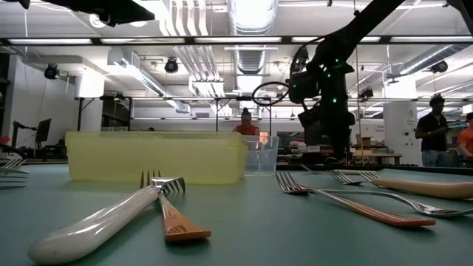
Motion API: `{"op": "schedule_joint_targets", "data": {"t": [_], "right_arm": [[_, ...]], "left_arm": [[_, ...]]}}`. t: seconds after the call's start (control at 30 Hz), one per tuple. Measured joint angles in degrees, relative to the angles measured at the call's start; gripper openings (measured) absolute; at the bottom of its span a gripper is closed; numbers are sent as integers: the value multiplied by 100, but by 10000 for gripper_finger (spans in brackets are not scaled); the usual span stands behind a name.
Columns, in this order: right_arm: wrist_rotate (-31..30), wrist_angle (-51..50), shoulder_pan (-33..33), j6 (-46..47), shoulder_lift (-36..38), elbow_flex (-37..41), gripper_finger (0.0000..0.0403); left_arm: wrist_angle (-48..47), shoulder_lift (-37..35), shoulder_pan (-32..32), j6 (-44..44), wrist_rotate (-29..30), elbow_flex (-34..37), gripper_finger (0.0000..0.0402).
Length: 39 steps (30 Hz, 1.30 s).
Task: Sort silverware by color (type)
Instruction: Put the white fork into the transparent bin
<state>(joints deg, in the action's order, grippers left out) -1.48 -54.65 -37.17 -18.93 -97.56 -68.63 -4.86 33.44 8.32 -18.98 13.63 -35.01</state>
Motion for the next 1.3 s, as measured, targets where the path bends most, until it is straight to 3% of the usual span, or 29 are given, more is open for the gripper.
{"op": "schedule_joint_targets", "data": {"t": [0.37, 0.6, 1.03, 1.3], "right_arm": [[-314, 374, 4, -630, -193, 12, 136], [-301, 464, 2, -799, -300, 31, 162], [-254, 681, 4, -615, -627, 157, 156], [-79, 669, 4, -415, -618, 174, 83]], "left_arm": [[-60, -55, 0, 2, 0, 64, 0], [-93, -55, 0, 2, -2, 66, 0], [-101, -53, 0, 2, -4, 66, 0], [-101, -53, -2, -4, -4, 66, 0]]}}
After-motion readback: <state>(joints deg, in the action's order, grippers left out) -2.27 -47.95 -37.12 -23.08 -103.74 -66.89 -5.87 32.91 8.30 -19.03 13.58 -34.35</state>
